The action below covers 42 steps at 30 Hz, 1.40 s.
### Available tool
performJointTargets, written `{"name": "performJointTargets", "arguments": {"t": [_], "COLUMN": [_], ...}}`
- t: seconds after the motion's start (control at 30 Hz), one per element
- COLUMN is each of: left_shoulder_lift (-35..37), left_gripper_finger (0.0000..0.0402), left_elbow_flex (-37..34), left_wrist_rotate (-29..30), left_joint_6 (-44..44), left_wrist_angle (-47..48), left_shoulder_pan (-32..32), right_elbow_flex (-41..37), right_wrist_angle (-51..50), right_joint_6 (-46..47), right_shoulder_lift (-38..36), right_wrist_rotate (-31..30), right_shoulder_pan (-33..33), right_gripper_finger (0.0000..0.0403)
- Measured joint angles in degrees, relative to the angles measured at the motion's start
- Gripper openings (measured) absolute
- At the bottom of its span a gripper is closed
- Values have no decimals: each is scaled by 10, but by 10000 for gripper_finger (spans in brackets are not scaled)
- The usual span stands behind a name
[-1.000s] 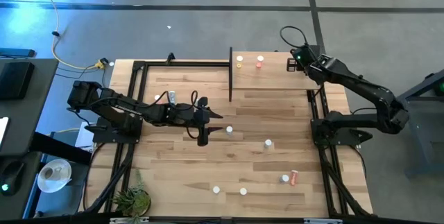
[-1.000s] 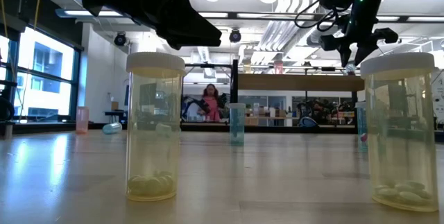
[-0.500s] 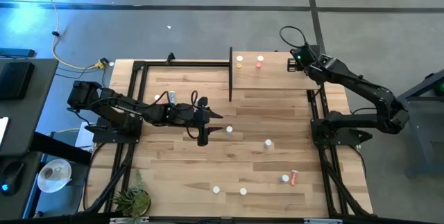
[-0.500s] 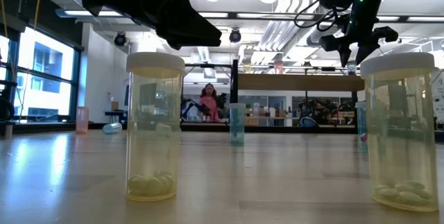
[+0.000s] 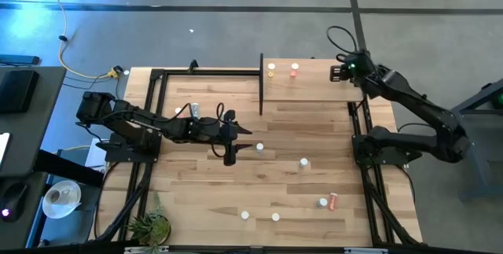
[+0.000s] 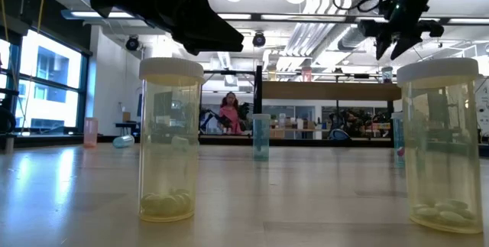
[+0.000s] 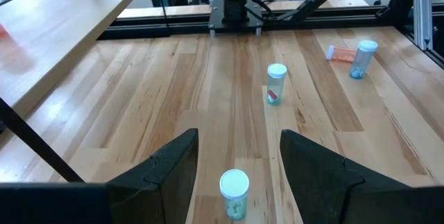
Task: Pick and place medicine bottles onto shelf by color
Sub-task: Put the center green pill bottle on the shelf
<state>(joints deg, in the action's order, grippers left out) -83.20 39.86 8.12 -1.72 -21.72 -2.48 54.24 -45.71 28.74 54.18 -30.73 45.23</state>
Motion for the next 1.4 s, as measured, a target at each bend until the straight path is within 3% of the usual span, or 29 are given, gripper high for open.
{"name": "performJointTargets", "arguments": {"t": [0.23,0.83,1.17,1.4], "left_shoulder_lift": [11,24,23,23], "left_gripper_finger": [195,195,195,195], "left_elbow_flex": [0,-3,-96,-110], "left_wrist_rotate": [0,-2,-1,2], "left_joint_6": [23,41,75,75], "left_wrist_angle": [46,135,-17,-26], "left_shoulder_pan": [0,32,34,32], "right_elbow_flex": [0,0,0,0], "right_wrist_angle": [0,-30,10,106], "right_joint_6": [-7,29,49,-8], "right_shoulder_lift": [-32,-31,10,70], "right_wrist_rotate": [96,104,96,95], "right_shoulder_pan": [-59,-341,-438,-479], "right_gripper_finger": [167,167,167,167]}}
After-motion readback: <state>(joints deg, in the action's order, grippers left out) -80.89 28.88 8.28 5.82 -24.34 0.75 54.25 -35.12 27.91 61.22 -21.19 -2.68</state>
